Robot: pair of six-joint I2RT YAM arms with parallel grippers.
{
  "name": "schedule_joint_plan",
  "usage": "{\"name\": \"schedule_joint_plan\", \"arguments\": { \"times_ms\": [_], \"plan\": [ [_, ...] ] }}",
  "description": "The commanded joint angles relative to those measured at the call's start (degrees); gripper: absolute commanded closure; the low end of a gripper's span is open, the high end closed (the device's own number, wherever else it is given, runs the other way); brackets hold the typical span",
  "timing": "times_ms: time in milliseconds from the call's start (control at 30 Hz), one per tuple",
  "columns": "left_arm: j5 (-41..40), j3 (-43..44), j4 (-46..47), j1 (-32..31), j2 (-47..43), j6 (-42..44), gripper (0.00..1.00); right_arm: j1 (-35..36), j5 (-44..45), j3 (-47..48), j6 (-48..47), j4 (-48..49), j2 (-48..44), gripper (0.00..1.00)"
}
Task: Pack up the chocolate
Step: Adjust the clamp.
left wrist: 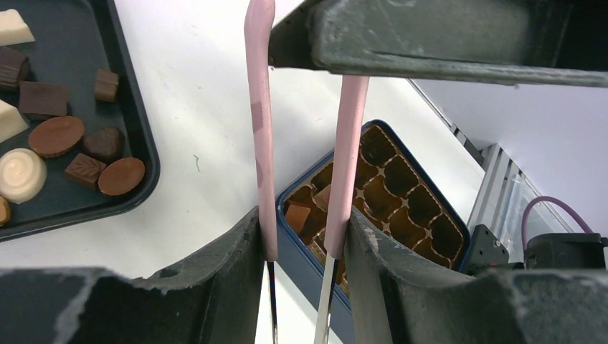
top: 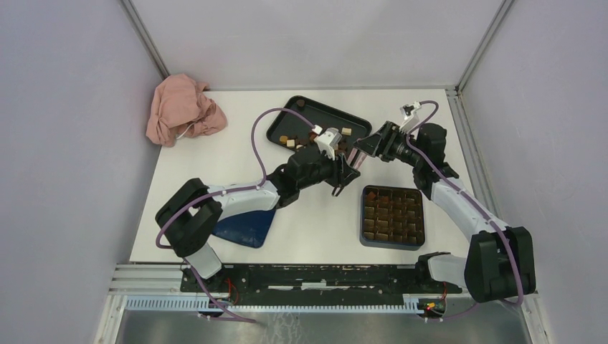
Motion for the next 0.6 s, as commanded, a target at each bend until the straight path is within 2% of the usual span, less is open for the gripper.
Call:
{"name": "schedule_joint_plan", "arguments": {
  "times_ms": [0, 267, 367, 467, 567],
  "plan": [
    [2.2, 2.1, 2.9, 0.0, -0.5, -2.2, 0.52, 0.9, 4.6, 3.9, -8.6, -7.2, 0.2, 0.33],
    [1.4, 3.7, 1.5, -0.1, 0.2, -2.7, 0.52, 4.6, 6.8, 4.5, -10.1, -8.9, 1.3, 0.39],
    [1.1, 4.0, 1.2, -0.2, 0.3, -2.8, 0.52, 5.0, 7.4, 4.4, -9.8, -8.7, 1.4, 0.44],
    [1.2, 4.4, 1.0, -0.4, 0.4, -2.8, 0.51, 5.0, 7.2, 4.4, -8.9, -7.8, 1.5, 0.54],
    [1.4, 4.2, 0.8, -0.6, 0.5, -2.8, 0.49, 5.1, 6.0, 4.3, -7.5, -6.4, 1.5, 0.71]
  ]
}}
